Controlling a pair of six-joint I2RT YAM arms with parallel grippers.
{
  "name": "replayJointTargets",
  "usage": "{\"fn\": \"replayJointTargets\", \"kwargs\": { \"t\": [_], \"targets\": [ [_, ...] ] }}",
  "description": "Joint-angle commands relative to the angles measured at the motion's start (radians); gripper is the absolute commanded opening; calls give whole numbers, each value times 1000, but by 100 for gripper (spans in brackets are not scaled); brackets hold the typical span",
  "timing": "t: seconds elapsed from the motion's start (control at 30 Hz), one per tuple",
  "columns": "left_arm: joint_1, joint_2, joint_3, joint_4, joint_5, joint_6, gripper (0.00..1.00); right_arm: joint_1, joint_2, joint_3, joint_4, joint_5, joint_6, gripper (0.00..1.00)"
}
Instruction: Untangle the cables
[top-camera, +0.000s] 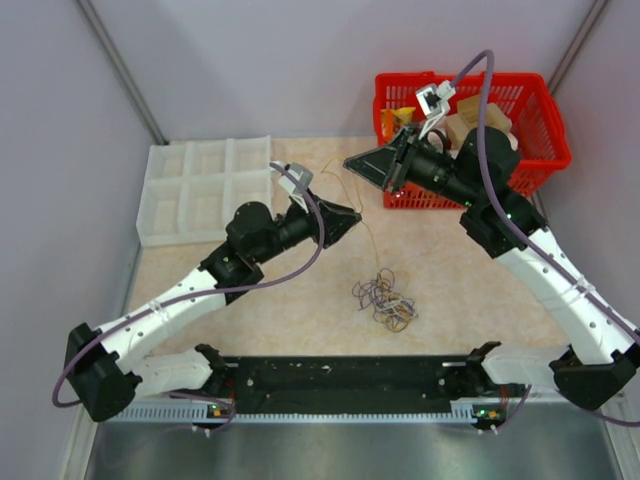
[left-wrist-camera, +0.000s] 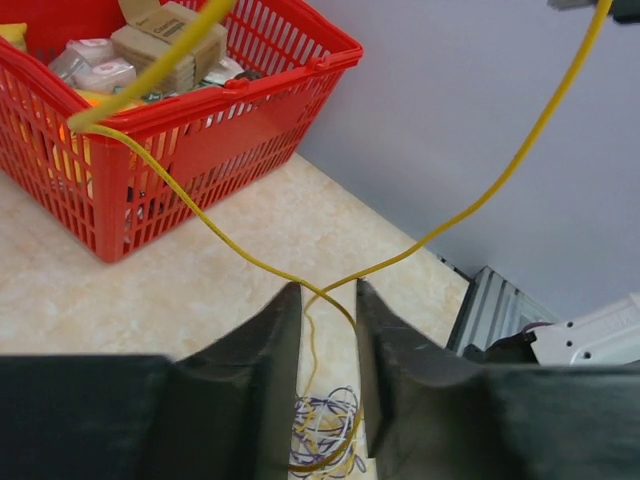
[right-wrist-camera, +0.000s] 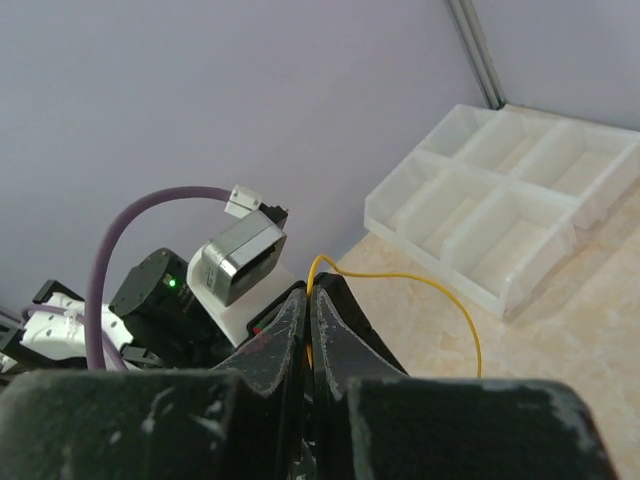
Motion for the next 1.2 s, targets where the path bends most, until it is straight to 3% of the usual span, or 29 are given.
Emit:
{"fn": "replayJointTargets", "kwargs": {
  "t": [0.0,0.03,0.1,0.17,0.4,0.7,0.77,0.87,0.9,0.93,0.97,1.03,1.07,1.1,1.17],
  "targets": [
    [-8,23,61,40,13,25,25,22,-5,-7,39,6,11,0],
    [-8,34,72,21,-2,19,20,25,-2,-9,39,11,9,0],
    [-8,49,87,0,1,12,21,31,2,-6,39,14,9,0],
    [-8,54,87,1,1,-3,37,37,2,-3,38,18,6,0],
    [-10,40,75,43,2,-12,61,51,4,-6,36,21,5,0],
    [-8,14,1,116,59,-38,62,50,-2,2,36,64,32,0],
    [-8,20,3,127,55,-43,55,50,7,7,44,61,55,0],
    [-8,34,35,112,52,-26,30,50,15,3,48,49,70,0],
    [-8,34,46,104,46,-15,11,51,15,2,45,48,69,0],
    [-8,31,53,87,35,-6,0,50,13,-7,35,51,66,0],
    [-8,22,52,75,9,-1,0,50,10,-16,16,52,54,0],
    [-7,-4,35,69,-29,5,0,44,12,-24,-59,51,-13,16],
    [-8,-35,20,51,-74,11,0,24,-5,-56,-133,70,-84,38],
    [-7,-54,12,38,-112,8,0,2,-31,-94,-165,93,-110,51],
    [-7,-95,6,6,-177,6,0,-57,-103,-231,-183,109,-127,68]
  ]
}}
